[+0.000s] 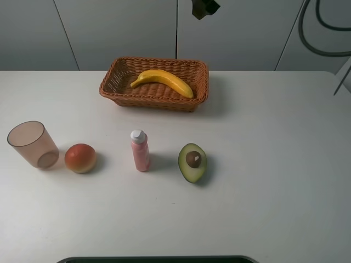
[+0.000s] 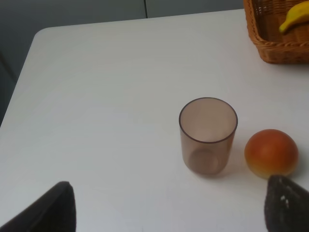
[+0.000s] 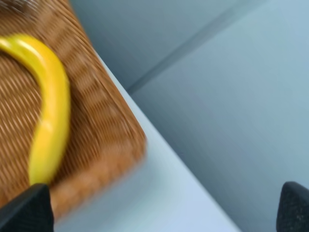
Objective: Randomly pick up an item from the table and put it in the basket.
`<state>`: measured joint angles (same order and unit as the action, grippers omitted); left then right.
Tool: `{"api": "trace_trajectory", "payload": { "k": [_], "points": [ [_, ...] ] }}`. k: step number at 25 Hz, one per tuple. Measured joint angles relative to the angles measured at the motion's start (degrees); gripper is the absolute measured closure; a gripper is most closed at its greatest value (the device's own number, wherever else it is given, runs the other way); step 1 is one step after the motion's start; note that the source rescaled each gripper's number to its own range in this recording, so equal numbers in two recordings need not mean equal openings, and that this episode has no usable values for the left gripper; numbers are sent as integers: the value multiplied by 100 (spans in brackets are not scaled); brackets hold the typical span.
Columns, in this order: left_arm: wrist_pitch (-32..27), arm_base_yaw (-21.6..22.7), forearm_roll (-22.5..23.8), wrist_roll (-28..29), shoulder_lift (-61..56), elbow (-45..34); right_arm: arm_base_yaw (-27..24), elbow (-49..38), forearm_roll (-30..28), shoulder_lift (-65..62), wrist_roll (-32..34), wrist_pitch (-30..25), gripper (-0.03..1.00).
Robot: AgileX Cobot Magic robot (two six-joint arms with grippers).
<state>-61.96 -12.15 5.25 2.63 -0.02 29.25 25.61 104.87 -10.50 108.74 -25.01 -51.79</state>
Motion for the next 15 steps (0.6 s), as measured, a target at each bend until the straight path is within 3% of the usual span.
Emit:
{"api": "trace_trajectory", "payload": {
  "k": [3,6,15],
  "points": [
    [0,0,0,0,0,0,-568,-4,173,-606,127,-934,-3],
    [0,0,0,0,0,0,-1264,-304,432,-1144,164,-1445,-3],
    [0,0,0,0,0,0,-3270,-2722,1500,-3109,237,-1379,-3]
  ]
}}
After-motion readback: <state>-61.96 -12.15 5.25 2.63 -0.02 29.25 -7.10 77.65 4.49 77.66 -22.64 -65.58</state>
